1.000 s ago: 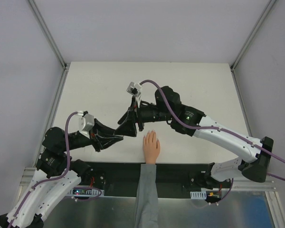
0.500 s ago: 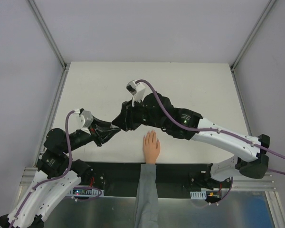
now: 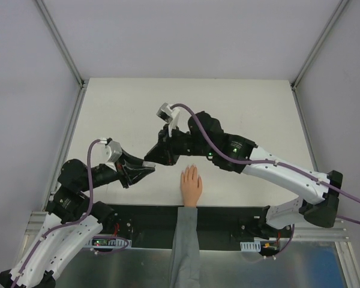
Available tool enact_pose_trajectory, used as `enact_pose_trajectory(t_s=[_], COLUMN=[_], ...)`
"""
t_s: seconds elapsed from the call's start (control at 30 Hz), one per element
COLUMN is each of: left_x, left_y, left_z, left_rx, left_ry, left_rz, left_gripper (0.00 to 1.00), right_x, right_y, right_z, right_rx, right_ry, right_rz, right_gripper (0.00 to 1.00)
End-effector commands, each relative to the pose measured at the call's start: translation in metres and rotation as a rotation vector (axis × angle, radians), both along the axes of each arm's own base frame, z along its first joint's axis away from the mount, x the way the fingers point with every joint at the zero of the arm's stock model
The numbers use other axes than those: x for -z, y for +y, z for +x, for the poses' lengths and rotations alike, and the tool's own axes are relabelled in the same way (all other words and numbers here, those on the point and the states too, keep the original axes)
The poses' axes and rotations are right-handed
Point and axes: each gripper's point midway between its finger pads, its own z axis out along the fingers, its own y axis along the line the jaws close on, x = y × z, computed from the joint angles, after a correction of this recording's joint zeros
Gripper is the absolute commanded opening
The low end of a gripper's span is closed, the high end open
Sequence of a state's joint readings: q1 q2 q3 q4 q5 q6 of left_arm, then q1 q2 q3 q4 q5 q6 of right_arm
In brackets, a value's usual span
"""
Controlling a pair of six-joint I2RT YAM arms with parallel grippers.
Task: Paint the nails
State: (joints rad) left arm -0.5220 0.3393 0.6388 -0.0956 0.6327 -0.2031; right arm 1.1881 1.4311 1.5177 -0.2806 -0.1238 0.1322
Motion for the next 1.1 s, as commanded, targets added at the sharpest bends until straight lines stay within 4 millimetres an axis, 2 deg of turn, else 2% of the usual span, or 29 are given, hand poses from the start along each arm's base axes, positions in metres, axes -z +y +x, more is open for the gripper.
enact_pose_trajectory(t_s=[0.0,0.03,0.1,0.2,0.23,0.3,0.33,0.37,0.4,0.43,0.47,0.5,0.53,0.57,0.6,0.67,0.7,0.77,0.8,0.87,0.93,0.97,1.07], left_x=[-0.026,-0.023,-0.018,-0.017,-0.017,-0.018,-0.017,-0.017,-0.017,-0.015,-0.015,-0.015,-0.016,-0.012,-0.012,-0.012,-0.012,-0.013,-0.012,-0.014,-0.015,-0.015,-0.016], left_y=[-0.019,-0.019,-0.020,-0.021,-0.022,-0.021,-0.020,-0.019,-0.018,-0.017,-0.015,-0.014,-0.012,-0.011,-0.008,-0.005,-0.003,0.001,0.002,0.007,0.010,0.010,0.009], left_z=[-0.077,-0.085,-0.083,-0.072,-0.061,-0.052,-0.048,-0.037,-0.035,-0.031,-0.024,-0.022,-0.019,-0.016,-0.010,-0.006,-0.001,0.004,0.007,0.014,0.018,0.018,0.016], left_rx=[0.516,0.573,0.586,0.495,0.430,0.368,0.335,0.276,0.255,0.230,0.182,0.166,0.147,0.121,0.086,0.046,0.014,-0.023,-0.042,-0.092,-0.125,-0.125,-0.107], left_ry=[-0.052,-0.022,0.027,0.007,0.008,-0.008,-0.002,-0.010,-0.019,-0.014,-0.022,-0.031,-0.036,-0.028,-0.029,-0.035,-0.038,-0.049,-0.051,-0.059,-0.063,-0.064,-0.069], left_rz=[-0.035,-0.023,-0.018,-0.035,-0.045,-0.052,-0.049,-0.048,-0.047,-0.043,-0.044,-0.043,-0.041,-0.026,-0.021,-0.015,-0.017,-0.022,-0.022,-0.027,-0.030,-0.029,-0.026], left_gripper=[0.00,0.00,0.00,0.00,0.00,0.00,0.00,0.00,0.00,0.00,0.00,0.00,0.00,0.00,0.00,0.00,0.00,0.00,0.00,0.00,0.00,0.00,0.00], right_x=[-0.035,-0.035,-0.035,-0.033,-0.035,-0.035,-0.038,-0.038,-0.036,-0.035,-0.034,-0.031,-0.027,-0.029,-0.019,-0.024,-0.017,-0.023,-0.018,-0.028,-0.019,-0.027,-0.024], right_y=[-0.024,-0.027,-0.031,-0.031,-0.032,-0.028,-0.028,-0.023,-0.022,-0.022,-0.021,-0.024,-0.027,-0.031,-0.037,-0.042,-0.046,-0.044,-0.038,-0.033,-0.021,-0.019,-0.008], right_z=[-0.095,-0.094,-0.097,-0.084,-0.081,-0.069,-0.068,-0.054,-0.047,-0.043,-0.028,-0.022,-0.019,-0.008,-0.004,0.007,0.007,0.010,0.006,0.010,0.004,0.010,0.013], right_rx=[-0.684,-0.724,-0.749,-0.699,-0.677,-0.589,-0.564,-0.470,-0.420,-0.383,-0.278,-0.228,-0.199,-0.118,-0.068,0.015,0.050,0.079,0.085,0.129,0.128,0.160,0.188], right_ry=[-0.118,-0.072,-0.074,-0.083,-0.080,-0.073,-0.041,-0.034,-0.008,0.011,0.020,0.037,0.047,0.034,0.054,0.036,0.061,0.054,0.060,0.031,0.046,0.030,0.036], right_rz=[0.321,0.319,0.323,0.330,0.331,0.327,0.327,0.320,0.294,0.279,0.260,0.235,0.208,0.192,0.138,0.126,0.093,0.101,0.078,0.081,0.040,0.052,0.043], right_gripper=[0.00,0.00,0.00,0.00,0.00,0.00,0.05,0.16,0.38,0.46,0.52,0.59,0.62,0.64,0.65,0.66,0.66,0.66,0.65,0.64,0.59,0.57,0.50])
